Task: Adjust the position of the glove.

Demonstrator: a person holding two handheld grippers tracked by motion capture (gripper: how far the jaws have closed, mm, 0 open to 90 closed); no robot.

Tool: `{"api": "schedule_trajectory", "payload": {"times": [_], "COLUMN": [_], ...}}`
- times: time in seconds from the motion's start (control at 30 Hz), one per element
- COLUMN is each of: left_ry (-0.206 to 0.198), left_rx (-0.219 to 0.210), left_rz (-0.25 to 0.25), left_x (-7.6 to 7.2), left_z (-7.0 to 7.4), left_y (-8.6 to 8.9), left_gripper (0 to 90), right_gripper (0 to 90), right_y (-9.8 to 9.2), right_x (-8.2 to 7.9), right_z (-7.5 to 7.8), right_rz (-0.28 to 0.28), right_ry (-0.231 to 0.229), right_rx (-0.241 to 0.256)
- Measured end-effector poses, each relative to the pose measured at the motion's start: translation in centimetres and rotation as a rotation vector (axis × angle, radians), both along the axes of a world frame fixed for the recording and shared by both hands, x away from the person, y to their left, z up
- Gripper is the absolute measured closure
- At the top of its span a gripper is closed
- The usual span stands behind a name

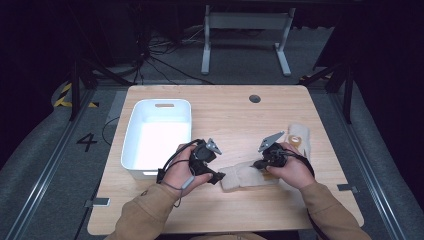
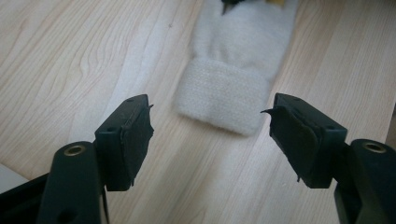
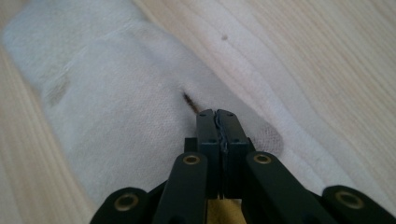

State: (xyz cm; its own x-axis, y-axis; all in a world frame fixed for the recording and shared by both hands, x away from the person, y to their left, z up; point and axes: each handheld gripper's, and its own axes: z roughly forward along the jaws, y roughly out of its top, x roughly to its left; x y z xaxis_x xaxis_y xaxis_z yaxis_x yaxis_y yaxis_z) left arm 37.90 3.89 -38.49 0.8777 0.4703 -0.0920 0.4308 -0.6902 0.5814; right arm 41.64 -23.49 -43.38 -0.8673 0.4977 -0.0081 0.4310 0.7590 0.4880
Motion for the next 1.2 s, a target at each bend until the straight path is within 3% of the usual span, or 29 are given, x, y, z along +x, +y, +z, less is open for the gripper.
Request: {"api": "schedule_trajectory", "payload": {"times": [0.47,0.7,0.83,0.9,0.93,0.97,1.2], "left_ry": [0.005,0.001,0.002,0.0,0.0,-0.005,-0.027], "left_rx": [-0.021,-0.036,-0.053,-0.084,-0.084,-0.105,-0.143], "left_rz": [-0.003,0.007,0.018,0.045,0.045,0.055,0.087], "left_x": [0.6,0.8,1.0,1.1,1.1,1.1,1.1], "left_z": [0.3,0.4,0.5,0.6,0.6,0.7,1.0], "left_y": [-0.1,0.1,0.2,0.3,0.3,0.5,0.8], "left_gripper": [30.4,30.7,30.6,30.6,30.6,30.6,30.5], "right_gripper": [90.0,89.9,89.3,89.0,89.0,88.9,88.5], "right_y": [-0.3,-0.9,-1.8,-2.5,-2.5,-3.1,-4.4], "right_x": [-1.2,-1.4,-1.5,-1.5,-1.5,-1.5,-1.0], "right_z": [0.2,1.5,2.6,3.1,3.1,3.3,3.1], "right_rz": [0.009,0.009,-0.03,-0.078,-0.078,-0.118,-0.214], "right_ry": [0.021,0.023,-0.025,-0.071,-0.071,-0.095,-0.128], "right_rx": [-0.004,0.071,0.124,0.167,0.167,0.192,0.208]}}
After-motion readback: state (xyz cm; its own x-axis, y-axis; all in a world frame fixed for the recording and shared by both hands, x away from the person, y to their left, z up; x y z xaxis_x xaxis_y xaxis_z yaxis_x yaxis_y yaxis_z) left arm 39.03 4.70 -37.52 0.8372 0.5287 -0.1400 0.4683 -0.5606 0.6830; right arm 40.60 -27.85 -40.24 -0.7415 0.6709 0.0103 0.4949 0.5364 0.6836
